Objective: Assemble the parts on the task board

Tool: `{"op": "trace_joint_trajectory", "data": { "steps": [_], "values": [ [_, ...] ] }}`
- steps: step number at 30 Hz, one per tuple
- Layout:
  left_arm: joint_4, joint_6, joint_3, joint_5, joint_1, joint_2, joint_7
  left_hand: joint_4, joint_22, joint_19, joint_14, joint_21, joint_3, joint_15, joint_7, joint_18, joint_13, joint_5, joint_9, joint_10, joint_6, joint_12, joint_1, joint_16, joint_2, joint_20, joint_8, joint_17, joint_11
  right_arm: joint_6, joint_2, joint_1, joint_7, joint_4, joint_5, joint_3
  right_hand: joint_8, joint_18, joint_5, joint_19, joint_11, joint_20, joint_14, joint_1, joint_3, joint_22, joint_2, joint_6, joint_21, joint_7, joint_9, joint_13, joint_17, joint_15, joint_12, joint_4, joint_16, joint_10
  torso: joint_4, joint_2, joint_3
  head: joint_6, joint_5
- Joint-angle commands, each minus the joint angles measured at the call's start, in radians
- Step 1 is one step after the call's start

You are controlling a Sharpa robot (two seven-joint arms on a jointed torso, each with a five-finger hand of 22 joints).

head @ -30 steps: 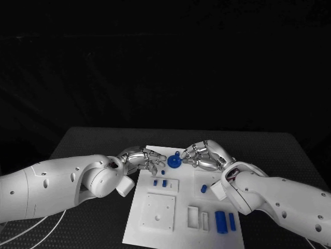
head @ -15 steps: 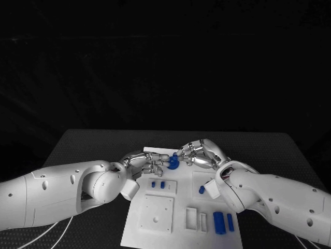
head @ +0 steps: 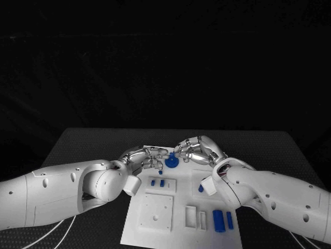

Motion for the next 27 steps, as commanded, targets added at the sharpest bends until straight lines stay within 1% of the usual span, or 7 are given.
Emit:
{"op": "trace_joint_trajectory", "data": {
  "steps": [1, 4, 9, 14, 24, 27],
  "values": [
    [0.004, -0.026, 0.001, 0.018, 0.0, 0.004, 0.022, -0.012, -0.001, 0.007, 0.01, -0.005, 0.002, 0.001, 0.006, 0.001, -0.005, -0.003, -0.003, 0.002, 0.002, 0.002, 0.003, -0.008, 0.013, -0.002, -0.006, 0.002, 0.005, -0.003, 0.004, -0.001, 0.017, 0.002, 0.007, 0.003, 0.004, 0.014, -0.002, 0.003, 0.002, 0.0, -0.001, 0.001, -0.002, 0.001, 0.009, -0.005, 0.005, 0.002, 0.001, 0.001, -0.001, -0.003, -0.006, -0.003, 0.006, -0.001, 0.0002, 0.0, -0.0002, -0.002, 0.001],
    [0.004, -0.025, 0.001, 0.018, 0.0, 0.005, 0.019, -0.019, 0.0, 0.01, 0.012, -0.006, 0.003, 0.001, 0.008, 0.001, -0.009, -0.003, -0.005, 0.007, 0.005, 0.004, 0.007, -0.012, 0.014, -0.002, -0.006, 0.005, 0.005, -0.003, 0.007, -0.001, 0.017, 0.0, 0.008, 0.005, 0.004, 0.014, -0.002, 0.003, 0.002, 0.0, -0.001, 0.001, -0.002, 0.001, 0.01, -0.005, 0.005, 0.002, 0.001, 0.002, -0.001, -0.003, -0.006, -0.003, 0.006, -0.001, -0.0002, 0.0, 0.0001, -0.003, 0.002],
    [0.006, -0.019, 0.001, 0.018, 0.0, 0.006, 0.02, -0.024, 0.001, 0.012, 0.015, -0.009, 0.002, 0.002, 0.01, 0.0, -0.014, -0.003, -0.007, 0.014, 0.009, 0.005, 0.007, -0.017, 0.015, -0.002, -0.006, 0.007, 0.007, 0.0, 0.012, -0.001, 0.017, -0.003, 0.008, 0.006, 0.004, 0.014, -0.002, 0.003, 0.002, 0.0, -0.001, 0.001, -0.002, 0.001, 0.01, -0.005, 0.005, 0.002, 0.001, 0.002, -0.001, -0.003, -0.006, -0.004, 0.006, -0.001, -0.0007, 0.0, -0.001, -0.004, 0.004],
    [0.007, -0.015, 0.001, 0.017, 0.0, 0.008, 0.021, -0.023, 0.002, 0.012, 0.017, -0.011, -0.001, 0.002, 0.011, -0.001, -0.018, -0.003, -0.009, 0.018, 0.012, 0.005, 0.0, -0.02, 0.015, -0.001, -0.007, 0.01, 0.007, 0.002, 0.017, -0.001, 0.016, -0.005, 0.008, 0.006, 0.004, 0.014, -0.002, 0.003, 0.002, 0.0, -0.001, 0.0, -0.003, 0.001, 0.011, -0.005, 0.005, 0.002, 0.001, 0.002, -0.002, -0.003, -0.006, -0.004, 0.006, -0.001, 0.0, 0.0, -0.0012, -0.005, 0.004],
    [0.012, -0.008, 0.001, 0.016, 0.0, 0.009, 0.019, -0.025, 0.003, 0.014, 0.019, -0.013, -0.002, 0.001, 0.01, -0.001, -0.023, -0.003, -0.011, 0.026, 0.016, 0.005, -0.002, -0.024, 0.017, -0.001, -0.007, 0.014, 0.006, 0.008, 0.022, 0.0, 0.014, -0.009, 0.01, 0.006, 0.003, 0.014, -0.002, 0.003, 0.002, 0.0, -0.001, 0.0, -0.003, 0.001, 0.012, -0.005, 0.005, 0.002, 0.002, 0.003, -0.002, -0.003, -0.007, -0.006, 0.006, -0.001, -0.001, -0.001, -0.0003, -0.006, 0.004],
    [0.012, -0.005, 0.001, 0.014, 0.0, 0.01, 0.018, -0.029, 0.005, 0.014, 0.02, -0.015, -0.002, 0.0, 0.01, -0.001, -0.026, -0.003, -0.012, 0.04, 0.023, 0.009, -0.002, -0.029, 0.02, -0.002, -0.006, 0.017, 0.003, 0.008, 0.024, 0.0, 0.013, -0.009, 0.01, 0.006, 0.003, 0.014, -0.002, 0.003, 0.002, 0.0, -0.002, 0.0, -0.004, 0.001, 0.012, -0.005, 0.005, 0.002, 0.002, 0.003, -0.002, -0.003, -0.007, -0.006, 0.006, -0.001, -0.0009, -0.001, -0.0001, -0.007, 0.005]
  ]
}}
